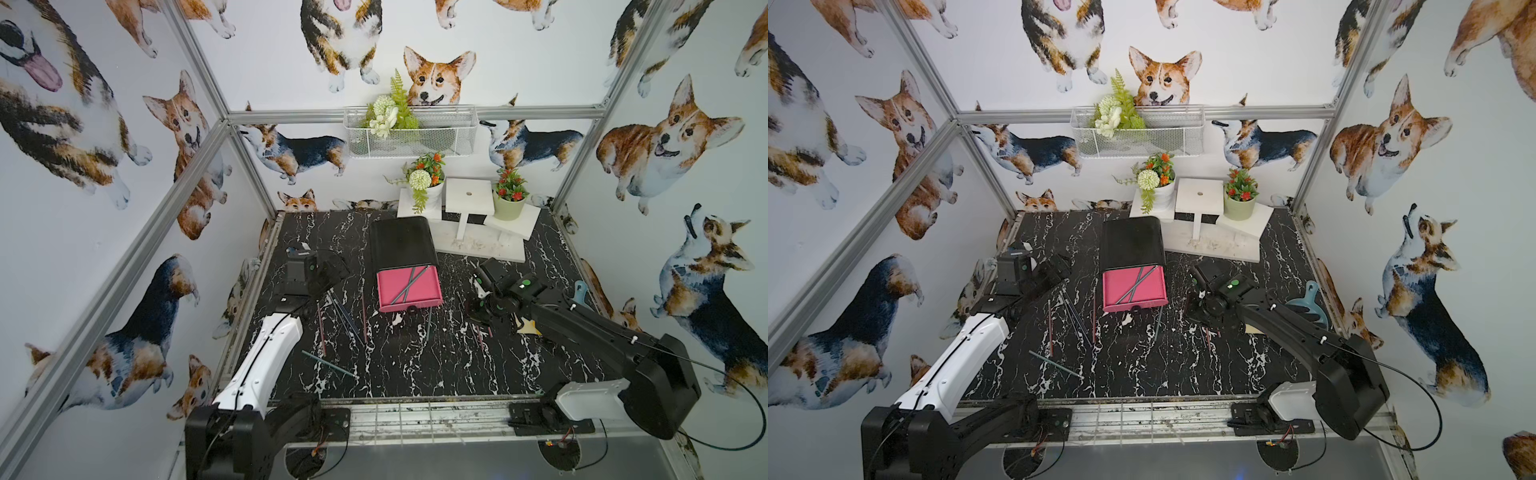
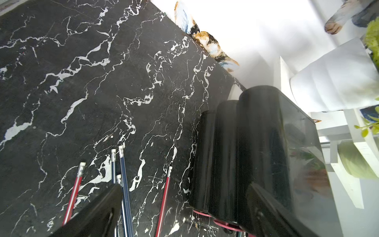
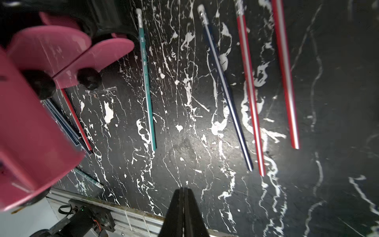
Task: Please place the pencils in the drawer according to their color
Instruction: Adjust the pencil at the center of the board.
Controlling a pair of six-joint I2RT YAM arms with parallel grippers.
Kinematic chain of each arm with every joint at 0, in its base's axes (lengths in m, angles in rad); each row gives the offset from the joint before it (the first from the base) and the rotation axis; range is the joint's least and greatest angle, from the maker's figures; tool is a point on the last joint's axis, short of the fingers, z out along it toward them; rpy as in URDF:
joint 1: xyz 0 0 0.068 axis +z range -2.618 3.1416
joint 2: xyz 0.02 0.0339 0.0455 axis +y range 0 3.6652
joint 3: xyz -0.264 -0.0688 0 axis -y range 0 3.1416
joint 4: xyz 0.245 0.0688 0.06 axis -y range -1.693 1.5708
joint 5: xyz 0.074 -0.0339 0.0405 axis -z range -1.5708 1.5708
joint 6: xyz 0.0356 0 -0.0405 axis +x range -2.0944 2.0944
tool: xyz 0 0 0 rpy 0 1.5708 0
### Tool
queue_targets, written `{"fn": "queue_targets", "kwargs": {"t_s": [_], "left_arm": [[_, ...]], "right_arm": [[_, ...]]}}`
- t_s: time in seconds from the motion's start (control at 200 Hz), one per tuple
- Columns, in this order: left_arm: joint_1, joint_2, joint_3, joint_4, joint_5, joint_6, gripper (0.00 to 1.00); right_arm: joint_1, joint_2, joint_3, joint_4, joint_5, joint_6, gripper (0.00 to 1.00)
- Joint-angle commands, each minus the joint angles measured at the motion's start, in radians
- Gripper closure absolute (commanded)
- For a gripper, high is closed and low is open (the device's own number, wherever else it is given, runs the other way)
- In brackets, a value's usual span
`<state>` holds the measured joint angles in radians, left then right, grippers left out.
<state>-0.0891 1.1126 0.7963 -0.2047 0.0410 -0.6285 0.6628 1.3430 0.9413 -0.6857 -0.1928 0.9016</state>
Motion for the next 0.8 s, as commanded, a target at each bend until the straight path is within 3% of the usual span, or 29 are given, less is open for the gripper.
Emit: {"fn": "queue_targets", "kwargs": {"t_s": [0.0, 0.25, 0.44, 0.546, 0.651, 0.796], "left_arm": [[0.002, -0.004, 0.011, 0.006, 0.002, -0.001, 0.0], [0.0, 0.001, 0.011, 0.001, -0.008, -0.009, 0.0], [0.001, 0.009, 0.009, 0.001, -0.007, -0.012, 0.0], [0.003, 0.006, 0.006, 0.001, -0.012, -0.013, 0.0], [0.003, 0.002, 0.006, -0.001, -0.012, -0.011, 0.0], [0.003, 0.0, 0.006, 0.001, -0.015, -0.011, 0.0]], "right_arm": [[0.001, 0.045, -0.043, 0.223, -0.055, 0.077, 0.88], [0.103, 0.04, -0.11, 0.326, 0.216, 0.105, 0.63], [0.308, -0.011, -0.142, 0.345, 0.602, 0.009, 0.39], [0.422, -0.034, -0.172, 0.371, 0.774, -0.05, 0.3], [0.506, -0.051, -0.2, 0.393, 0.852, -0.096, 0.27], [0.561, -0.024, -0.194, 0.332, 0.849, -0.094, 0.23]]}}
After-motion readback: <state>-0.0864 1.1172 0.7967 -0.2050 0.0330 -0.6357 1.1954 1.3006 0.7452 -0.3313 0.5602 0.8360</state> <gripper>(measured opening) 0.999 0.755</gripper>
